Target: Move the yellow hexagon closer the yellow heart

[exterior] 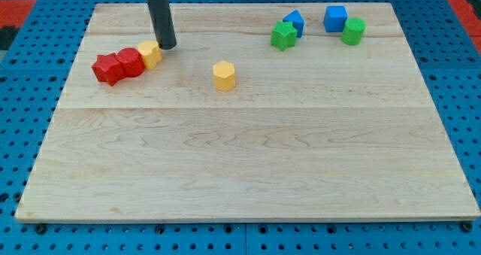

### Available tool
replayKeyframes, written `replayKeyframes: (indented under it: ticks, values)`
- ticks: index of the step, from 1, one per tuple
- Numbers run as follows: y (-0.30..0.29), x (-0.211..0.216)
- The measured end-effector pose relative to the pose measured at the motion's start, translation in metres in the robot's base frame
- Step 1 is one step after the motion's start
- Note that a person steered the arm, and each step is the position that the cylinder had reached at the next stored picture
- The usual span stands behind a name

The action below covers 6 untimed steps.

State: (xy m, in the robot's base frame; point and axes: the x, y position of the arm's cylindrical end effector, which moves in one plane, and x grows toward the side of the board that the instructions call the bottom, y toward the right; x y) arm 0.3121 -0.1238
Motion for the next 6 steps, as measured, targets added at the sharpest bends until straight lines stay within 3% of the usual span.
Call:
replayKeyframes:
  ticks: [2,3,4,5,6]
  values:
    - [0.180,0.018]
    - [0.190,0.065]
    - [0.110,0.087]
    - [0.035,0.081]
    - [0.076,0.070]
